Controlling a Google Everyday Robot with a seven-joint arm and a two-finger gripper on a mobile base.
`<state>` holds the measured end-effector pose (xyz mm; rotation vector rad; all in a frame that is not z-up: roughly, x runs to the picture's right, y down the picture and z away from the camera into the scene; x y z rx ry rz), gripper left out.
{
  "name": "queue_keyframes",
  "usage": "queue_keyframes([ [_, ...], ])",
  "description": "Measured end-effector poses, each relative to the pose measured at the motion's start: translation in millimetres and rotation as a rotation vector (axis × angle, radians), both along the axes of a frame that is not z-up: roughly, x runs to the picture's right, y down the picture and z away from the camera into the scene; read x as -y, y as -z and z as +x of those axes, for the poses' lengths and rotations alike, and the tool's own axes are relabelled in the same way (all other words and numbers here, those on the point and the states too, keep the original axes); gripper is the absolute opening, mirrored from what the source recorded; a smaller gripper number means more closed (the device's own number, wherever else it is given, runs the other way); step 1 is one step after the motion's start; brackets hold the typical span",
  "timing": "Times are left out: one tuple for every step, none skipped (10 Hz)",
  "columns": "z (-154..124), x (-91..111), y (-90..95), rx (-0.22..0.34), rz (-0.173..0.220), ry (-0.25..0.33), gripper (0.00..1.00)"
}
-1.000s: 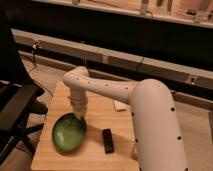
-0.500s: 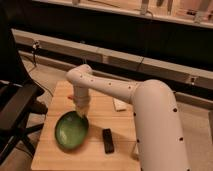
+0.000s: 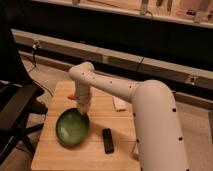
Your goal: Drag the ceramic bowl in a circle
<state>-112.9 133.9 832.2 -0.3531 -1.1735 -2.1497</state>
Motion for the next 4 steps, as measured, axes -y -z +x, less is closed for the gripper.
queue_keyframes([
  [-2.7,3.1,-0.3,0.002,0.002,-0.005,0.00],
  [-3.7,5.7,-1.1,0.005,0.004,-0.007,0.00],
  [-3.0,8.6,-2.4,0.005,0.004,-0.009,0.00],
  [-0.4,10.0,-3.9,0.006,0.004,-0.010,0.00],
])
